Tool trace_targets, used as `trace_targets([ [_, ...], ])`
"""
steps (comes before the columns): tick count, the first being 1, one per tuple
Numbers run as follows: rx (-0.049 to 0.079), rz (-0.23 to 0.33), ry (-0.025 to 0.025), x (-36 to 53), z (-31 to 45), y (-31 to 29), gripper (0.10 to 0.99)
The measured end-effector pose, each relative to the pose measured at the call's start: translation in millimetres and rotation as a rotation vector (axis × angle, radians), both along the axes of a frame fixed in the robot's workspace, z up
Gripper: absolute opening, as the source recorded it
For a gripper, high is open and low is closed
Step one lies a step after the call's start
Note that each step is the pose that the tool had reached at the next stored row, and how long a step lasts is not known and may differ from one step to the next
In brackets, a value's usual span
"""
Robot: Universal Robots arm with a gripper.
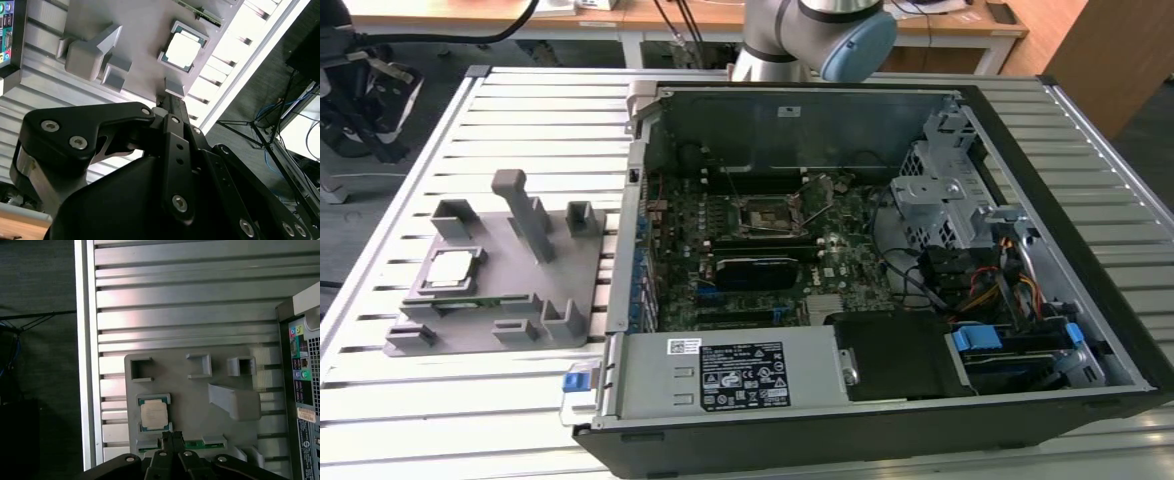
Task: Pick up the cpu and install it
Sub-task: 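Pick up the cpu and move it towards the insertion slot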
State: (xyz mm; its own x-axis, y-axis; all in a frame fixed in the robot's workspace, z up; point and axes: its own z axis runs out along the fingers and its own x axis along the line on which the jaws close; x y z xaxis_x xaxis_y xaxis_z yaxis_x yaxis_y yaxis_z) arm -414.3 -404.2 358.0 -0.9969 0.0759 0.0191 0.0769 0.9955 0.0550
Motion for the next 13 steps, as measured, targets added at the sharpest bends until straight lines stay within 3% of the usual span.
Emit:
trace_targets([
  [13, 0.010, 0.002, 0.0188, 0.0, -11.2, -0.2, 0.106],
])
